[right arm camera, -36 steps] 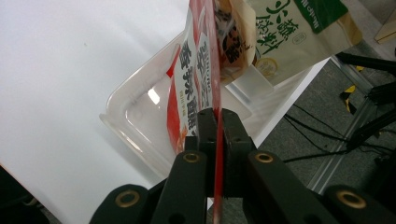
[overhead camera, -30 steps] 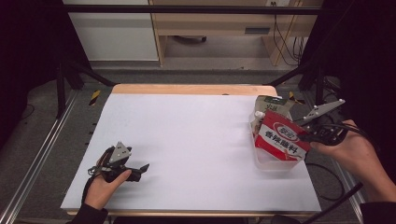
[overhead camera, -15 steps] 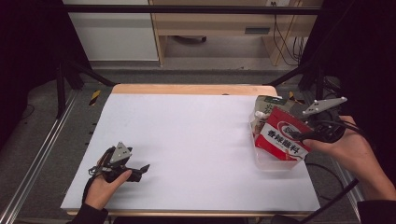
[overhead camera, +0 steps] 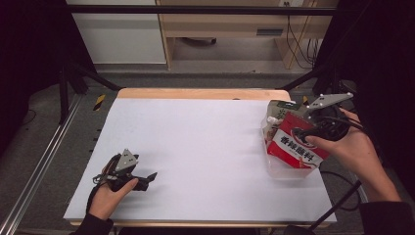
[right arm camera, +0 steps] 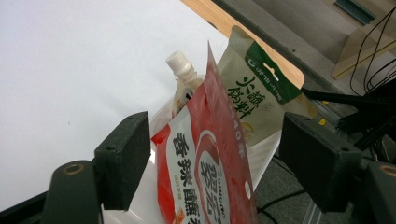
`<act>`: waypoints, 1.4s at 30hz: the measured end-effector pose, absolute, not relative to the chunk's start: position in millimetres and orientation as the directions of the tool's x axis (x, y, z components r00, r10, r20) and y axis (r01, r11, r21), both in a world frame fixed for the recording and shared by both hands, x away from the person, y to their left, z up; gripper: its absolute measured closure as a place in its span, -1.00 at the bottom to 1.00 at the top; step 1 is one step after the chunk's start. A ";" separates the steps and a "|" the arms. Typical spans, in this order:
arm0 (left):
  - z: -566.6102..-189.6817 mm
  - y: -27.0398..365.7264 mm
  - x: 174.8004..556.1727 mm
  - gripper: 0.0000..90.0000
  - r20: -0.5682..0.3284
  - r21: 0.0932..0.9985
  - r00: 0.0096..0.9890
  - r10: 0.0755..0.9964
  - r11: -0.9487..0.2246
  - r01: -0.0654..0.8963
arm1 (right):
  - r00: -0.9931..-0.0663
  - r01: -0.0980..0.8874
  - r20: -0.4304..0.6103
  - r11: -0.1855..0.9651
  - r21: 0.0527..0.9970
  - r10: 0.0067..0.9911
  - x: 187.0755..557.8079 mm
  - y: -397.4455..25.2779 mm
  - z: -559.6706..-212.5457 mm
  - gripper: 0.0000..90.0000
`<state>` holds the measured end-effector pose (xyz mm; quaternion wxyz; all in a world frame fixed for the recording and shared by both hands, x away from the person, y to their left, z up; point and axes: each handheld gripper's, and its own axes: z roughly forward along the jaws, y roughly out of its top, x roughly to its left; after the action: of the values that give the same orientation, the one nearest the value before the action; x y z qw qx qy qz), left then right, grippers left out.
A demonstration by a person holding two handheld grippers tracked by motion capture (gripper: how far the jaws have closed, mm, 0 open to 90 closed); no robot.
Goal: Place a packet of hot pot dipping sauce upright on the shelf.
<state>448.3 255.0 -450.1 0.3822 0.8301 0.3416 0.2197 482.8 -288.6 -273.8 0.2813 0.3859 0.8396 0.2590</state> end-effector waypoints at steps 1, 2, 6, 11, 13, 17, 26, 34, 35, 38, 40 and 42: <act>-450.1 255.0 448.3 -0.86 0.103 0.785 0.670 0.735 -0.474 0.399 | -0.542 0.501 -0.274 0.567 0.654 0.795 483.4 -287.6 -273.2 -0.45; -450.1 255.0 448.3 -0.86 0.104 0.785 0.670 0.735 -0.474 0.399 | -0.539 0.499 -0.275 0.564 0.657 0.797 483.6 -286.5 -272.4 -0.46; -450.1 254.8 448.2 -0.86 0.104 0.784 0.671 0.734 -0.475 0.399 | -0.511 0.491 -0.291 0.553 0.673 0.809 484.1 -282.3 -268.7 -0.55; -450.1 254.9 448.3 -0.86 0.104 0.785 0.669 0.736 -0.474 0.399 | -0.476 0.480 -0.299 0.529 0.700 0.827 482.5 -274.5 -262.0 -0.59; -450.0 255.0 448.4 -0.86 0.104 0.785 0.669 0.736 -0.474 0.399 | -0.470 0.467 -0.304 0.525 0.712 0.829 481.2 -269.0 -258.0 -0.60; -450.1 255.0 448.1 -0.86 0.104 0.785 0.670 0.735 -0.474 0.398 | -0.472 0.443 -0.314 0.529 0.723 0.824 479.4 -254.4 -250.5 -0.61; -449.8 255.6 448.2 -0.86 0.103 0.786 0.669 0.736 -0.473 0.399 | -0.504 0.391 -0.324 0.546 0.741 0.801 479.4 -220.9 -242.4 -0.61; -449.6 256.1 448.6 -0.86 0.105 0.785 0.668 0.736 -0.474 0.399 | -0.534 0.359 -0.325 0.557 0.749 0.781 479.6 -185.9 -247.2 -0.48; -449.6 256.1 448.6 -0.86 0.105 0.785 0.668 0.736 -0.474 0.399 | -0.537 0.356 -0.325 0.558 0.750 0.779 479.3 -181.4 -247.8 -0.49; -449.3 256.1 448.4 -0.86 0.100 0.792 0.669 0.737 -0.466 0.396 | -0.532 0.348 -0.309 0.536 0.769 0.788 478.2 -169.3 -248.8 -0.57; -449.3 256.2 448.4 -0.86 0.101 0.791 0.668 0.737 -0.467 0.396 | -0.532 0.344 -0.291 0.517 0.784 0.795 478.1 -162.0 -249.8 -0.57; -449.4 256.4 448.5 -0.86 0.103 0.789 0.666 0.739 -0.468 0.398 | -0.536 0.344 -0.278 0.507 0.791 0.797 478.9 -155.1 -252.0 -0.59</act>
<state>448.5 256.4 -449.4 0.3844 0.8277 0.3436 0.2216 478.9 -155.1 -252.0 0.3260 0.3547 0.8044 0.3477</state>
